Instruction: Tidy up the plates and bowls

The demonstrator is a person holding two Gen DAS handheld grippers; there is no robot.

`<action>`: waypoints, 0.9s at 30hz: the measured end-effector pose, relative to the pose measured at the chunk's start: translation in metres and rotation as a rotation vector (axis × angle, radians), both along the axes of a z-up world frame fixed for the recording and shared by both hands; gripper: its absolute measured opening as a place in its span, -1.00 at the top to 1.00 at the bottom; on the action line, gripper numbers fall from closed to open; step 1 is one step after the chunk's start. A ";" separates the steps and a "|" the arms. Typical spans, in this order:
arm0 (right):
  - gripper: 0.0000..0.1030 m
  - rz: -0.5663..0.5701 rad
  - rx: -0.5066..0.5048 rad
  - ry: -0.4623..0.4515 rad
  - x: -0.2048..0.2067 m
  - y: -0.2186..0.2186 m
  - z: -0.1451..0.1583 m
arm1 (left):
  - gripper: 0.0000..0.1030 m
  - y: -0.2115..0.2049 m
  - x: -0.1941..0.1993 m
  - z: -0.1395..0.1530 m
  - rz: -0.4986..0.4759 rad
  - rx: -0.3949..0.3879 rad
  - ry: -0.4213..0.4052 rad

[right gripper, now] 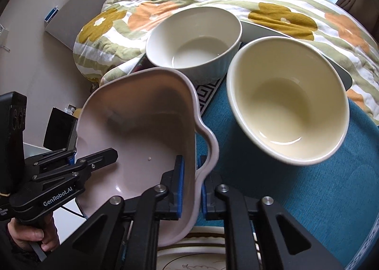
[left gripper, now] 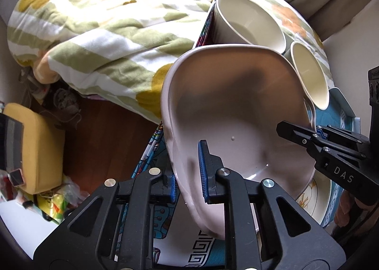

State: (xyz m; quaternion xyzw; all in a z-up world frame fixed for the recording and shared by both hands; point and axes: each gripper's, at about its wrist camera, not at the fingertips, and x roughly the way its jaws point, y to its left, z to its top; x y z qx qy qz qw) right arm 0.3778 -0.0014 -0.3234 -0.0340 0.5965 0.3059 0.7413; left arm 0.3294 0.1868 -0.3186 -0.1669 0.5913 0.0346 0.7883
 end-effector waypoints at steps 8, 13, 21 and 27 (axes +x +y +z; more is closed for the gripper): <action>0.79 -0.034 0.057 -0.058 -0.029 -0.020 0.034 | 0.74 -0.016 -0.017 0.048 -0.026 0.057 -0.077; 0.79 -0.083 0.112 -0.092 -0.054 -0.063 0.060 | 0.74 -0.056 -0.040 0.084 -0.052 0.080 -0.136; 0.79 -0.175 0.127 -0.171 -0.114 -0.166 0.096 | 0.74 -0.166 -0.080 0.128 -0.151 0.117 -0.201; 0.79 -0.296 0.092 -0.211 -0.151 -0.258 0.110 | 0.74 -0.261 -0.097 0.132 -0.257 0.065 -0.216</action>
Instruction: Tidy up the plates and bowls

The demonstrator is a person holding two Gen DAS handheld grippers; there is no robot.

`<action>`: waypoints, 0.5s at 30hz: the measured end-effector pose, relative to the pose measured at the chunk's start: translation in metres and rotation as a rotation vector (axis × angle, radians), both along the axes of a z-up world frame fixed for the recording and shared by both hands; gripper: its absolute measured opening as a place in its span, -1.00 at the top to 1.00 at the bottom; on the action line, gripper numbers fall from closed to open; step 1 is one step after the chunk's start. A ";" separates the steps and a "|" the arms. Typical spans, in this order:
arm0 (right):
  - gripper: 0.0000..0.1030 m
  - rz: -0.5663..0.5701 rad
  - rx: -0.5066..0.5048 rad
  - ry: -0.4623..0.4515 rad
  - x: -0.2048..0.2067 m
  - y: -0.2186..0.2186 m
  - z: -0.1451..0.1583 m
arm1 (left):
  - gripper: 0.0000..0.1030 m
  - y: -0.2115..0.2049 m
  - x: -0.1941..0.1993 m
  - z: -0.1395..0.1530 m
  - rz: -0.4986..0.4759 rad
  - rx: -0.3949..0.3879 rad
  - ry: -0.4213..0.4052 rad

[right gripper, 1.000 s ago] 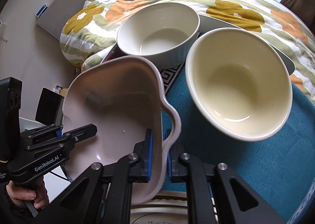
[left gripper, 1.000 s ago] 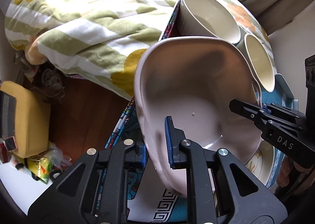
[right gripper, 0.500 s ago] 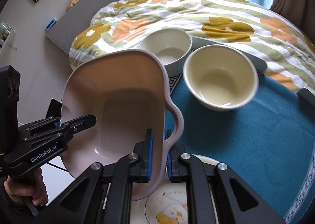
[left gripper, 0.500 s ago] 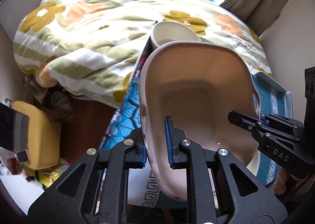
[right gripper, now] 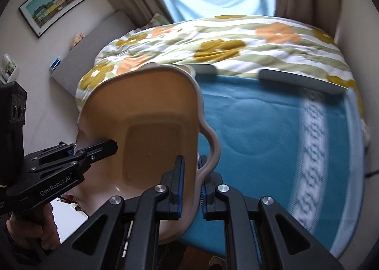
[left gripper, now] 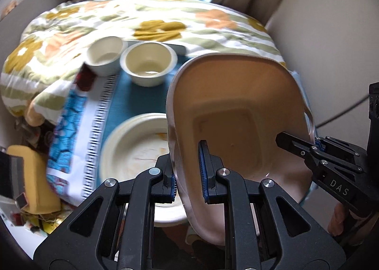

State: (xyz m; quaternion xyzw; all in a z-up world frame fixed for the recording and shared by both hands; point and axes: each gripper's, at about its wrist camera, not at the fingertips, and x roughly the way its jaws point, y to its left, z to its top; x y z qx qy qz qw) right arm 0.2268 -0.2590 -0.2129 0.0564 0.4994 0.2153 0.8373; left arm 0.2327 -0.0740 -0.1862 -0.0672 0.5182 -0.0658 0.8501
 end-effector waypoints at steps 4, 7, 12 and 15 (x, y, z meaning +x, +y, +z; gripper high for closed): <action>0.79 -0.089 -0.032 0.008 -0.013 -0.048 -0.008 | 0.74 -0.061 -0.002 -0.016 -0.080 -0.036 0.038; 0.79 -0.148 -0.046 0.028 -0.013 -0.079 -0.021 | 0.74 -0.099 0.004 -0.036 -0.135 -0.057 0.073; 0.79 -0.218 -0.059 0.068 -0.011 -0.116 -0.053 | 0.74 -0.145 0.014 -0.074 -0.200 -0.066 0.123; 0.79 -0.241 -0.056 0.085 -0.008 -0.131 -0.072 | 0.74 -0.165 0.019 -0.095 -0.220 -0.064 0.147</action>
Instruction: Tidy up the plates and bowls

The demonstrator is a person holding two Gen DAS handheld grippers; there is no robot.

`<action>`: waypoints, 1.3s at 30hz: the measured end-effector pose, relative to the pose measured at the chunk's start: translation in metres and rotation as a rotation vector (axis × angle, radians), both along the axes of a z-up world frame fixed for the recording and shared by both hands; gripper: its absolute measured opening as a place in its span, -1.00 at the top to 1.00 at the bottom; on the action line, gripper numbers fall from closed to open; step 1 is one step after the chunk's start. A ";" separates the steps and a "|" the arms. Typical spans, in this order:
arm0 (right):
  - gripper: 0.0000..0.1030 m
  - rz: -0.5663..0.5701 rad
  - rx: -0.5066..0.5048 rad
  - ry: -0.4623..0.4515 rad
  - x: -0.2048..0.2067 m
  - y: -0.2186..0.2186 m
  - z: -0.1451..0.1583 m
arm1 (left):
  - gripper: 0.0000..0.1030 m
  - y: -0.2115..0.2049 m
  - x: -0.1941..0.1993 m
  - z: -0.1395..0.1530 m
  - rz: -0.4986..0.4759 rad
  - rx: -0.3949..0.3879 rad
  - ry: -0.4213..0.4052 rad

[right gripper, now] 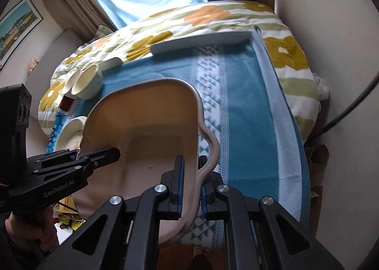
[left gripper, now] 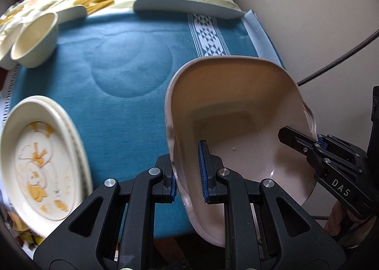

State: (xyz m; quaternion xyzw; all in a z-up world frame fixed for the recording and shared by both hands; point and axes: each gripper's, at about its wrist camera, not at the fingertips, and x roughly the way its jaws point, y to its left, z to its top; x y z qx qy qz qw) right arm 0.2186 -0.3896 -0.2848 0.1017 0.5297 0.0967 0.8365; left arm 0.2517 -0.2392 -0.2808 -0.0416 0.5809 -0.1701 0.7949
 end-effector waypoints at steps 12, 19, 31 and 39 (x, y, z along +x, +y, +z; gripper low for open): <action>0.79 -0.044 0.031 0.010 -0.006 -0.039 -0.043 | 0.74 -0.021 0.015 -0.040 -0.035 0.030 0.007; 0.79 -0.044 0.050 0.021 -0.006 -0.040 -0.050 | 0.71 -0.027 0.016 -0.042 -0.043 0.074 0.004; 0.06 -0.117 0.118 0.031 -0.005 -0.052 -0.056 | -0.30 -0.037 0.019 -0.047 -0.061 0.137 -0.028; 0.05 -0.145 0.102 -0.017 -0.012 -0.059 -0.033 | -0.30 -0.034 0.010 -0.029 -0.068 0.141 -0.049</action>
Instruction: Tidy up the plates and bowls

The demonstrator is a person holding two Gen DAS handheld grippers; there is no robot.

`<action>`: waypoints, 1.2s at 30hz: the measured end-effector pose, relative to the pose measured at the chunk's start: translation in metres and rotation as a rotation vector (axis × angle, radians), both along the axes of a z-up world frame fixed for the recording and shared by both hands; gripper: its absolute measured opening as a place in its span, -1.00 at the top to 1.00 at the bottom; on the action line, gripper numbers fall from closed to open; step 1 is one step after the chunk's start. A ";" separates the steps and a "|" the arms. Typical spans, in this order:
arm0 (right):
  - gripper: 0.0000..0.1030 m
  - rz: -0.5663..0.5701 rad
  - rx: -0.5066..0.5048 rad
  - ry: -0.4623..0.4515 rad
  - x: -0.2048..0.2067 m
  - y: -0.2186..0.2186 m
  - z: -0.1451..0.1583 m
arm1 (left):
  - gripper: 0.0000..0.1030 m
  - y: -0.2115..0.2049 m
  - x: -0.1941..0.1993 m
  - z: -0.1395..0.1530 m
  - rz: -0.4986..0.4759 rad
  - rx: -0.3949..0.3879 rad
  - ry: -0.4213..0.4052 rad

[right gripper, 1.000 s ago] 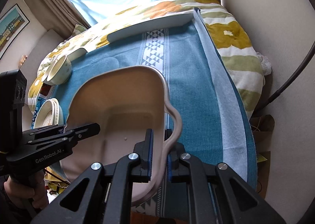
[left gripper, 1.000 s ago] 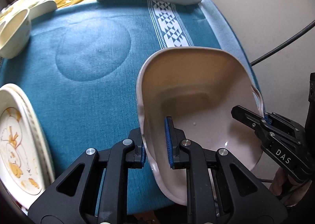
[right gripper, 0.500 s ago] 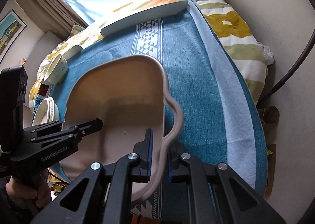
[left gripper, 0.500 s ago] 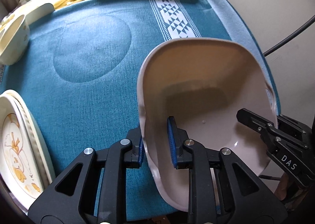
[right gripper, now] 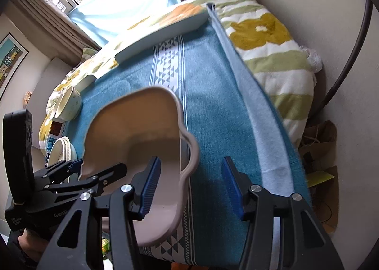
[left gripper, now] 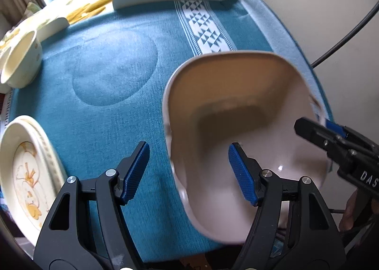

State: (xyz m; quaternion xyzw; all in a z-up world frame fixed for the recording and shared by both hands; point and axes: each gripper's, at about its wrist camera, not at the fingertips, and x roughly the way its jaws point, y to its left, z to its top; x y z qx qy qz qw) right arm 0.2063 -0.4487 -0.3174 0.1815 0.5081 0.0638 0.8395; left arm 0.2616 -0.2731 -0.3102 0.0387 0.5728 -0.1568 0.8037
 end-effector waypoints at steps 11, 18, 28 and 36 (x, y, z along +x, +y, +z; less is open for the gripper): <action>-0.44 0.096 -0.050 -0.231 -0.022 0.026 0.119 | -0.36 0.050 -0.056 0.135 0.079 -0.051 -0.259; -0.94 0.237 -0.081 -0.446 -0.013 0.084 0.178 | -0.99 0.119 -0.066 0.186 0.250 -0.021 -0.403; -0.95 0.384 -0.154 -0.308 0.085 0.200 0.185 | -0.99 0.261 -0.016 0.178 0.486 -0.050 -0.252; -0.94 0.444 -0.193 -0.137 0.193 0.292 0.127 | -0.99 0.335 0.071 0.128 0.543 -0.085 -0.153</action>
